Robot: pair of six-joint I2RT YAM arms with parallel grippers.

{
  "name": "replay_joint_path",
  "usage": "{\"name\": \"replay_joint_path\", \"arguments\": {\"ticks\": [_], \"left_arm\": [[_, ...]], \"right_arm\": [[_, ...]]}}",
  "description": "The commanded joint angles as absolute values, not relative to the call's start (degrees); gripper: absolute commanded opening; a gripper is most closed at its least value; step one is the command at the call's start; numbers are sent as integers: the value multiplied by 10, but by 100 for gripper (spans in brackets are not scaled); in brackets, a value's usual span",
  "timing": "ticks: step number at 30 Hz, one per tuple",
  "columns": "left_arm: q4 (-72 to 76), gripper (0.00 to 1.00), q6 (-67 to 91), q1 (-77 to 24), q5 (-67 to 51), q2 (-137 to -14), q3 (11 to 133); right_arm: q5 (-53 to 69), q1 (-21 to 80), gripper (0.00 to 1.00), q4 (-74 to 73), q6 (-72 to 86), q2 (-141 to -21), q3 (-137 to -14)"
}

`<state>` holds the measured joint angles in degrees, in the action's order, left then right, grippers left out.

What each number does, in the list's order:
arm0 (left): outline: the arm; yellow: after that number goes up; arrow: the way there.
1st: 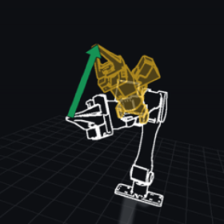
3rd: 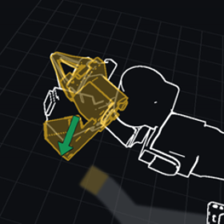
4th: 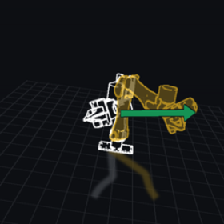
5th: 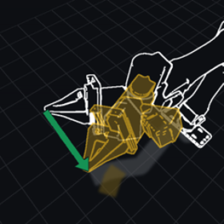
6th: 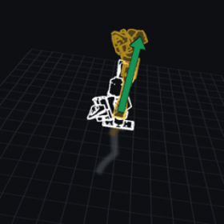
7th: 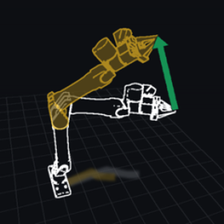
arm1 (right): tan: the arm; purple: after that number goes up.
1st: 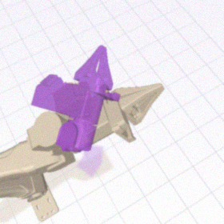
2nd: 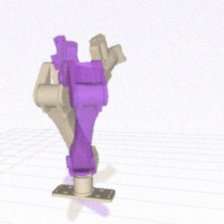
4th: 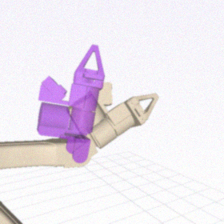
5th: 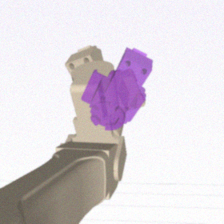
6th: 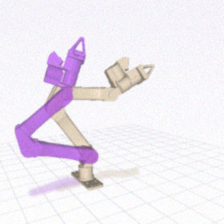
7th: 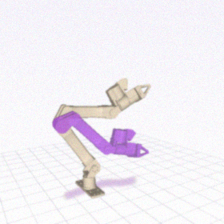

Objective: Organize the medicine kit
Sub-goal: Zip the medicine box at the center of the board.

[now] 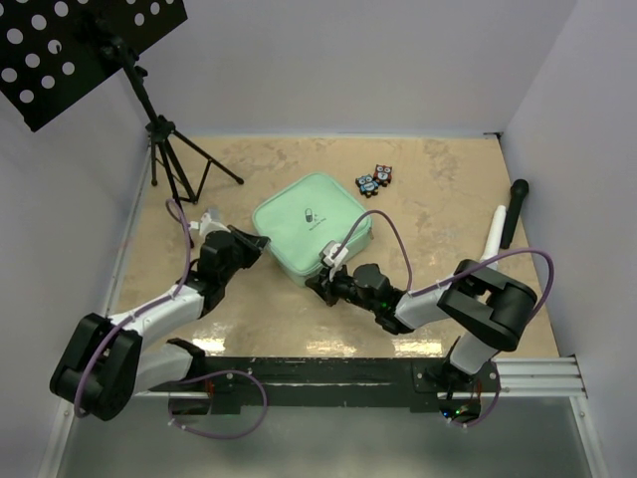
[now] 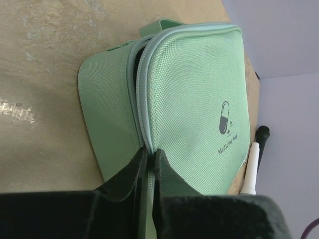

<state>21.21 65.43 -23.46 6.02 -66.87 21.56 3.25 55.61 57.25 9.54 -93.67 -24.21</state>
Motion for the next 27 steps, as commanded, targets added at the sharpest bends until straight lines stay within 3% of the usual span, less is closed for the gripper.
{"name": "replay_joint_path", "arguments": {"ticks": [1,2,4,11,19,27], "left_arm": [[143,20,609,-249,55,-639,239],[118,32,596,-247,60,-636,256],[91,44,578,-244,61,-634,276],[11,64,521,-218,69,-602,310],[61,65,453,-112,-54,-648,343],[112,65,376,-91,-184,-746,391]], "right_arm": [[52,564,0,604,86,-931,-257],[52,564,0,606,88,-931,-255],[53,564,0,608,90,-933,-255],[50,565,0,605,88,-926,-253],[47,563,0,607,91,-920,-245],[45,563,0,608,91,-920,-247]]}}
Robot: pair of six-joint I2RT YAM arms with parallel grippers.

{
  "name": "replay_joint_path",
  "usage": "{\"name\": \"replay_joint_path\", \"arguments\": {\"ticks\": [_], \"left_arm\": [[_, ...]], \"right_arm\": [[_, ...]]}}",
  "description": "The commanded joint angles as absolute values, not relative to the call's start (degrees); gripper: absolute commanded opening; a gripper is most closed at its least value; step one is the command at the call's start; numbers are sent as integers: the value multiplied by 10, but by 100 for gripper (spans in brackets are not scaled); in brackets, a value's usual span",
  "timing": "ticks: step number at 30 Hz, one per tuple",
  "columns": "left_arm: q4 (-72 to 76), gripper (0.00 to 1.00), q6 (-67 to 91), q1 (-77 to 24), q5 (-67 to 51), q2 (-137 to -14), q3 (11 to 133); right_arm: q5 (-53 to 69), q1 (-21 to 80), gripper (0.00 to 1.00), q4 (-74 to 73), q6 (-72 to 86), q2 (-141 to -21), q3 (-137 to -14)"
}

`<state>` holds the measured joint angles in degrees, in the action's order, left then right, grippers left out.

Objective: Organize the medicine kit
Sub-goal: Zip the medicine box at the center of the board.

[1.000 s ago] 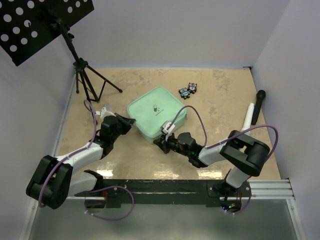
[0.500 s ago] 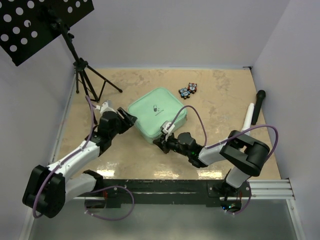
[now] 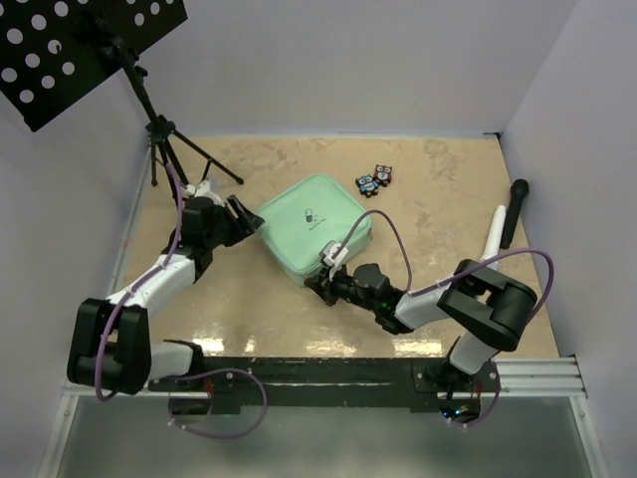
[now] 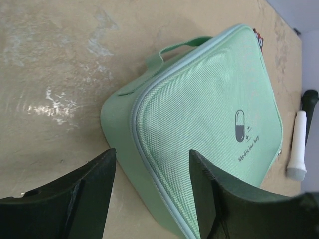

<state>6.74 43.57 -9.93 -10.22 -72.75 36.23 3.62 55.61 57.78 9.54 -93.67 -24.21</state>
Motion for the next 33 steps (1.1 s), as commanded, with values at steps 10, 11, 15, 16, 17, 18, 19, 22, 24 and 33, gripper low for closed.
{"name": "replay_joint_path", "arguments": {"ticks": [10,11,15,16,17,18,19,22,24,33], "left_arm": [[66,80,287,-62,-199,-841,494],[63,81,279,-62,-206,-854,508],[63,79,256,-62,-268,-902,531],[69,79,251,-63,-282,-907,529],[73,78,247,-63,-288,-911,526],[71,77,243,-62,-294,-918,526],[71,75,237,-62,-304,-925,526],[61,70,229,-62,-336,-945,533],[53,65,222,-62,-352,-950,537],[52,19,217,-62,-379,-944,526]], "right_arm": [[46,563,0,607,90,-926,-250],[47,563,0,606,89,-925,-250],[47,563,0,606,89,-927,-250],[47,563,0,606,89,-926,-250],[47,563,0,606,89,-926,-250],[47,563,0,606,89,-925,-250],[47,563,0,606,89,-926,-250],[47,563,0,606,89,-928,-250],[47,563,0,607,88,-929,-250],[42,563,0,616,93,-930,-246]]}}
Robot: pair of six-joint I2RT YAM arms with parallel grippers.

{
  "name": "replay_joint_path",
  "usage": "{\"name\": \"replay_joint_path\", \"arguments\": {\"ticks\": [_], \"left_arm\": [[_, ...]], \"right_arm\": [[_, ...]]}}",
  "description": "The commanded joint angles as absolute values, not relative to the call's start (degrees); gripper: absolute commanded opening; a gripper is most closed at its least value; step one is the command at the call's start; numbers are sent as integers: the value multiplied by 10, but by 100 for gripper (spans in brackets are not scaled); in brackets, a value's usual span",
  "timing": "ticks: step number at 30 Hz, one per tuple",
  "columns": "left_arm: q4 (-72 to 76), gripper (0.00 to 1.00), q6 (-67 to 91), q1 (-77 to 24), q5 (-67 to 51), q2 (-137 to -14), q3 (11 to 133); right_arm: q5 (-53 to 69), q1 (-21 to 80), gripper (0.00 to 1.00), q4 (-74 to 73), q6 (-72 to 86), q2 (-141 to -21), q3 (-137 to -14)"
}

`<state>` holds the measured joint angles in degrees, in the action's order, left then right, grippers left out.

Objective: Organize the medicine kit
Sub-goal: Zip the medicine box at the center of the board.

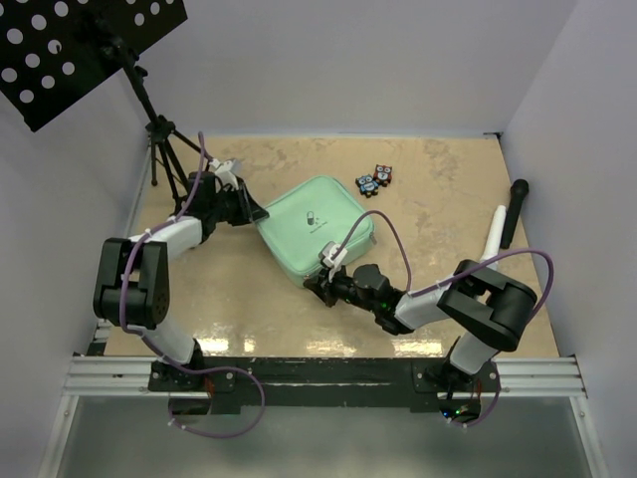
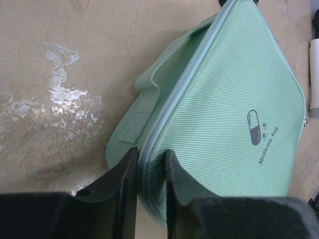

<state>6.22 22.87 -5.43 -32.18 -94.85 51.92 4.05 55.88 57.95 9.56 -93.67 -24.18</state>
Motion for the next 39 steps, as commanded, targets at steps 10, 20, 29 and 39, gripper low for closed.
{"name": "replay_joint_path", "arguments": {"ticks": [10,20,29,39], "left_arm": [[68,0,236,-62,-374,-933,501],[129,0,321,-62,-291,-879,425],[144,0,389,-63,-179,-810,360],[149,0,476,-108,-61,-737,294]], "right_arm": [[40,563,0,615,96,-924,-242],[53,564,0,601,84,-924,-255],[42,584,0,575,67,-930,-279],[35,598,0,570,89,-949,-307]]}}
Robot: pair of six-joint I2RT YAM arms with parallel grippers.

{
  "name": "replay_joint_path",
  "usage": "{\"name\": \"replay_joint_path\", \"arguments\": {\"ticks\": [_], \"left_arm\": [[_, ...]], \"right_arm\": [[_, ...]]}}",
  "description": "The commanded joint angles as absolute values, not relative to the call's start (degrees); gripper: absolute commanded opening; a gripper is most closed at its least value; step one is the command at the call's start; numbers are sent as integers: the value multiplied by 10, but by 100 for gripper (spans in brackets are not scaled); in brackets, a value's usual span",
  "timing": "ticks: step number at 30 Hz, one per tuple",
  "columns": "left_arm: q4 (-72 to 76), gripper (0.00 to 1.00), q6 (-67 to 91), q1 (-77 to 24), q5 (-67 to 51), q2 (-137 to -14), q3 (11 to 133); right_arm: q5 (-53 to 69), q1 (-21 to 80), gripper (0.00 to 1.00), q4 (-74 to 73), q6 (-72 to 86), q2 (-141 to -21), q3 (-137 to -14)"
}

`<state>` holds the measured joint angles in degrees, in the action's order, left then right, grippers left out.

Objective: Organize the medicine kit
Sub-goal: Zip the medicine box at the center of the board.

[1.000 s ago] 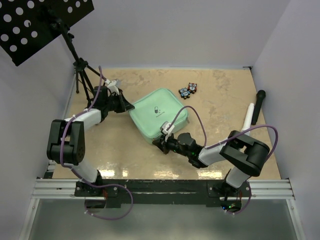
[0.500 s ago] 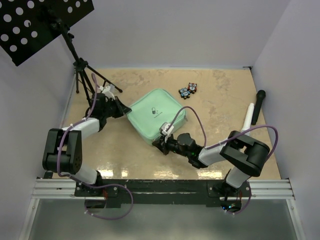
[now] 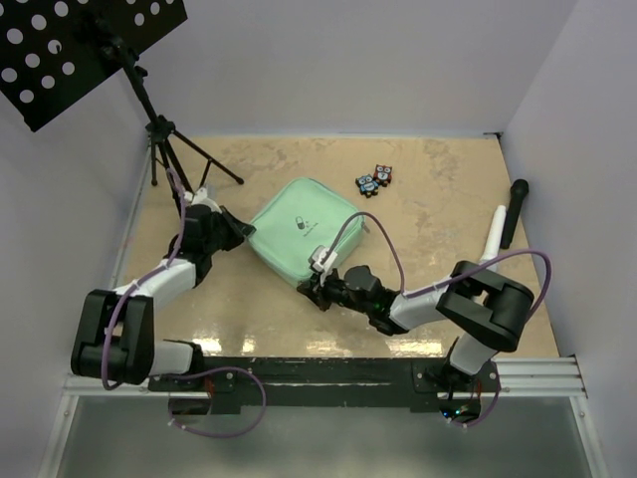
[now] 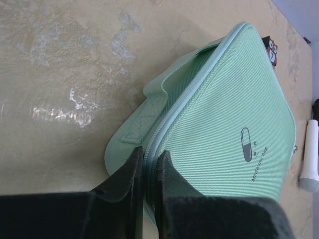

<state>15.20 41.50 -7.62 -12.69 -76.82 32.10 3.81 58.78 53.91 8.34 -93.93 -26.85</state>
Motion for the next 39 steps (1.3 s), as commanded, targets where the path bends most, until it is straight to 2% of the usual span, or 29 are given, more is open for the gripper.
{"name": "replay_joint_path", "arguments": {"ticks": [1,14,32,36,39], "left_arm": [[149,0,487,-113,-51,-730,287],[187,0,612,-221,34,-679,234],[210,0,657,-328,76,-698,242],[169,1,632,-328,91,-682,268],[115,25,587,-323,110,-662,300]], "right_arm": [[33,598,0,573,94,-951,-307],[2,601,0,584,146,-978,-330],[-55,611,0,577,188,-1035,-395],[-65,611,0,570,185,-1027,-386],[-69,611,0,563,182,-1003,-363]]}}
